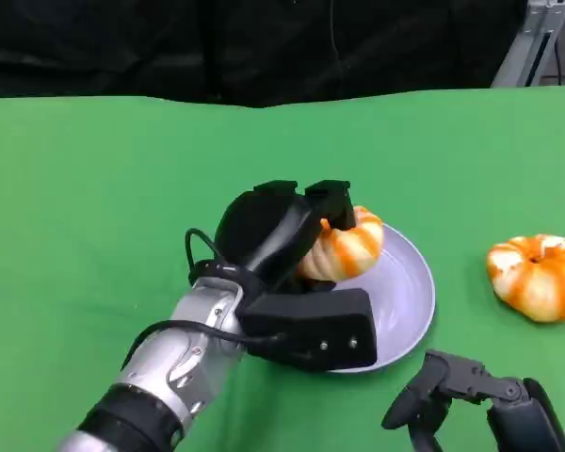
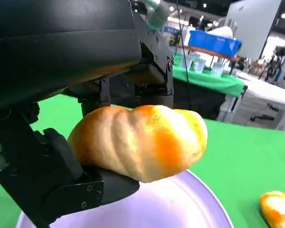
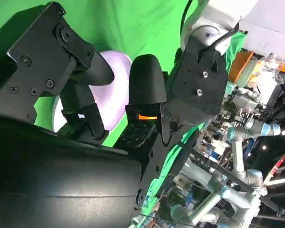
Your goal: Grasp the bread from the table and place it into the plate.
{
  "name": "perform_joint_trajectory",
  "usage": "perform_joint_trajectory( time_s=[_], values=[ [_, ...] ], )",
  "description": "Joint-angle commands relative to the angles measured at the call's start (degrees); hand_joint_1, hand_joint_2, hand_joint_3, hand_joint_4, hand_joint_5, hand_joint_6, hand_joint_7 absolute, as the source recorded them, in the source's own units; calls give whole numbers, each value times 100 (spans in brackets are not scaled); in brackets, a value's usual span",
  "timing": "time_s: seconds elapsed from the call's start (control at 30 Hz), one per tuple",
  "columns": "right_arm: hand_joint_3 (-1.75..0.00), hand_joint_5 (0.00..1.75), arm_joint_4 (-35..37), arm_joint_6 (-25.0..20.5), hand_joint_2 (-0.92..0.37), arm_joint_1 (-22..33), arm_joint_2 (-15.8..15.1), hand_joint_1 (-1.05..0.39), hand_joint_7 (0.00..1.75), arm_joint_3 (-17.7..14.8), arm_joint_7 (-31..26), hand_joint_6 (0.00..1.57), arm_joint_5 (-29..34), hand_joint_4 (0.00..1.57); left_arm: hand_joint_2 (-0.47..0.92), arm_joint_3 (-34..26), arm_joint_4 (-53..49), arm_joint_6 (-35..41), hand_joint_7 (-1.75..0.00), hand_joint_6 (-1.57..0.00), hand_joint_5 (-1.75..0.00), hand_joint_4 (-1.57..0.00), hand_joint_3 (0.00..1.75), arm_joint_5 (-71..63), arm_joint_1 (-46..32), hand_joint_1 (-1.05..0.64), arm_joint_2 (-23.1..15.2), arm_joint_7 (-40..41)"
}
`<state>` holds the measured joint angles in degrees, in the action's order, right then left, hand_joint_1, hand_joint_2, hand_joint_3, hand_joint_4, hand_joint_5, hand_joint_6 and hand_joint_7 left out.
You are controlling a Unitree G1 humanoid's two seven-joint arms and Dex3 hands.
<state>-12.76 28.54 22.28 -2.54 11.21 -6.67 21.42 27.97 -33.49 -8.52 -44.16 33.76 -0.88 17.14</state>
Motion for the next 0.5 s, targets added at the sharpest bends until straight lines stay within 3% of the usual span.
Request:
perform_joint_trajectory(
  time_s=[0.03, 0.1, 0.13, 0.17, 0.2, 0.23, 0.3, 0.37, 0.43, 0.5],
  values=[
    [-146, 152, -40, 17, -20, 45, -21, 9, 124, -25, -60, 90, -5, 86, 39, 5, -63, 27, -171, -67, -175, -83, 107, 79, 122, -10, -19, -59],
    [-146, 152, -40, 17, -20, 45, -21, 9, 124, -25, -60, 90, -5, 86, 39, 3, -69, 24, -171, -67, -175, -83, 107, 78, 124, -10, -18, -57],
    [-146, 152, -70, -11, -20, 58, -4, 9, 124, -10, -57, 90, 0, 86, 45, 91, 59, 265, -153, -55, -158, -67, 99, 55, 171, -17, -79, -636],
    [-147, 152, -92, -31, -20, 67, 9, 9, 124, 2, -55, 90, 5, 86, 67, 156, 168, 456, -98, -40, -113, -43, 64, 36, 203, -31, -126, -1084],
    [-147, 152, -107, -46, -20, 74, 17, 9, 124, 10, -55, 90, 7, 86, 82, 199, 265, 604, -49, -39, -76, -32, 39, 24, 219, -39, -159, -1412],
    [-147, 152, -116, -54, -20, 77, 20, 9, 124, 16, -55, 90, 9, 86, 87, 224, 347, 707, -33, -39, -63, -28, 30, 18, 219, -42, -180, -1611],
    [-148, 152, -121, -59, -20, 79, 20, 9, 124, 18, -56, 90, 10, 86, 91, 230, 454, 799, -18, -39, -52, -26, 23, 18, 194, -44, -190, -1727],
    [-148, 152, -140, -54, -20, 86, -11, 9, 124, -12, -30, 90, -45, 86, 92, 334, 746, 935, -8, -26, -37, -10, 29, -37, 179, -65, -385, -2307],
    [-149, 153, -164, -75, -20, 93, -27, 8, 124, -24, 1, 89, -91, 86, 92, 393, 953, 1040, -3, -18, -24, -2, 35, -62, 161, -79, -506, -2666],
    [-148, 153, -173, -88, -20, 95, -29, 8, 124, -22, 8, 89, -101, 86, 92, 409, 1050, 1104, -1, -16, -20, 0, 36, -59, 142, -81, -535, -2766]
  ],
)
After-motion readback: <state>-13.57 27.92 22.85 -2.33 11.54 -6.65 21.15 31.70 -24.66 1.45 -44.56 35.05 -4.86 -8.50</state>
